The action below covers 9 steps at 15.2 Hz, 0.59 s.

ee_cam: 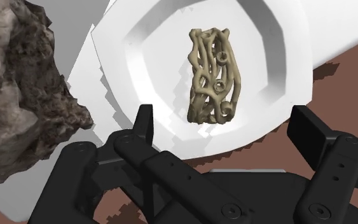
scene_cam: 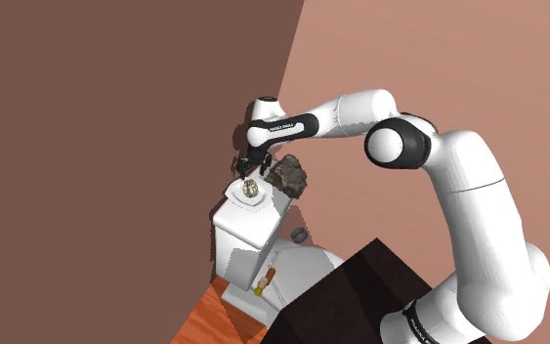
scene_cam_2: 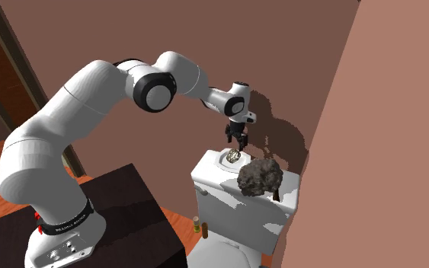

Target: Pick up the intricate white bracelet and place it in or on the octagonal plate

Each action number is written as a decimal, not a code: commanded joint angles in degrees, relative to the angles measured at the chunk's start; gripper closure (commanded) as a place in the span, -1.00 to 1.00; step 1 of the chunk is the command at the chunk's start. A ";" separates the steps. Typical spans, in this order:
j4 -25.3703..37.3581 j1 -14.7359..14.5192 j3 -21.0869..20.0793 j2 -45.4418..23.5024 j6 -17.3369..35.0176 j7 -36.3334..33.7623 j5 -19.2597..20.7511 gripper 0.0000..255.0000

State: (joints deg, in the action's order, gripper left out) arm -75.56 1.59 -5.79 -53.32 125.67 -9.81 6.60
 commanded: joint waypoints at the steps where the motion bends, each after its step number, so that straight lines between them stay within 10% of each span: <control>1: -0.50 0.08 -0.18 2.38 -1.89 0.06 -0.17 -1.00; 9: -0.44 0.11 -0.26 3.25 -2.82 0.10 -0.25 -1.00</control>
State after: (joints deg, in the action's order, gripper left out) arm -76.00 1.70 -6.04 -50.07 122.86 -9.71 6.35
